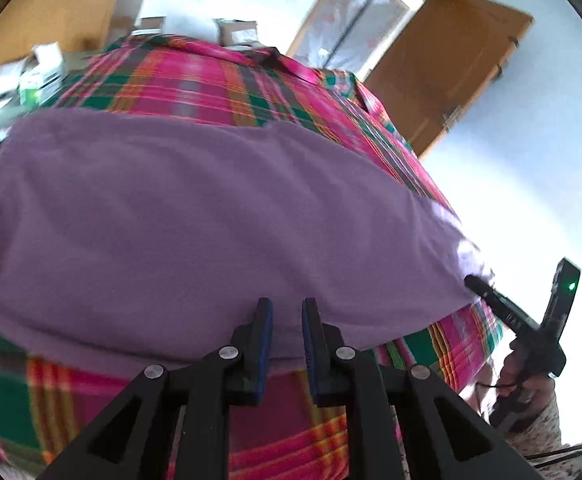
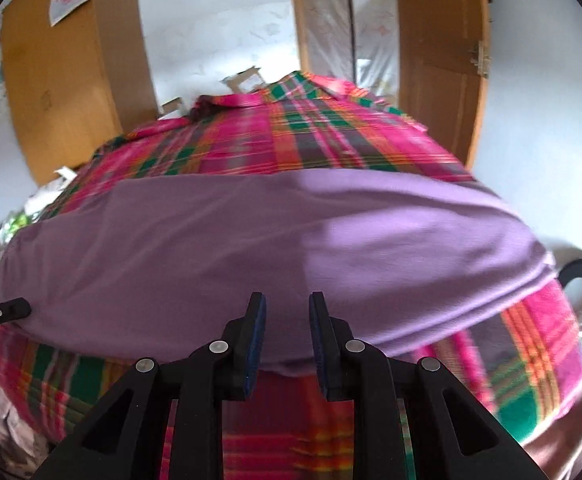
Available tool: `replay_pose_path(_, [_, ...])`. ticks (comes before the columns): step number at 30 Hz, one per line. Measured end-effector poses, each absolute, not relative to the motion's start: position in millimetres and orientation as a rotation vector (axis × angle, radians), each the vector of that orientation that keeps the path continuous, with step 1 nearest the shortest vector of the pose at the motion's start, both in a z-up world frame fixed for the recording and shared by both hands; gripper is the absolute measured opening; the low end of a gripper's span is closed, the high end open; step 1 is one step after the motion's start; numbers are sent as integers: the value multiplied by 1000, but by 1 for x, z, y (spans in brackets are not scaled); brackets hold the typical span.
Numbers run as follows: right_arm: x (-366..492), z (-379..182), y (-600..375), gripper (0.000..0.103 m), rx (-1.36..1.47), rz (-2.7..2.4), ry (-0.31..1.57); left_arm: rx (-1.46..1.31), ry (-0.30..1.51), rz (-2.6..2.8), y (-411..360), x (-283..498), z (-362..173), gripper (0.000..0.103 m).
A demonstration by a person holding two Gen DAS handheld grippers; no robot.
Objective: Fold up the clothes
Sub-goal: 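Press the folded purple garment with the left tool while the right tool smooths it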
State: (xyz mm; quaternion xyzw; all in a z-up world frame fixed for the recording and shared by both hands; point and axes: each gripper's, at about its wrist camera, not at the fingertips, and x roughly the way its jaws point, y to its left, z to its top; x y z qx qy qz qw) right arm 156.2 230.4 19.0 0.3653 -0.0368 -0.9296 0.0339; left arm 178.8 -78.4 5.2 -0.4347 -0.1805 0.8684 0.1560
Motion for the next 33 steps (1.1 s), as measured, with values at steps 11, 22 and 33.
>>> replay_pose_path(11, [152,29,185,26,1089,-2841,16,-1219,-729,2679,-159,206,1,15])
replay_pose_path(22, [136,24,101,26,1052,-2640,150,-1187,-920,2750,-214,219,-1,16])
replay_pose_path(33, [140,22,35,26,1010,-2484,237,-1193,-1112,2729,-240,199,4,23])
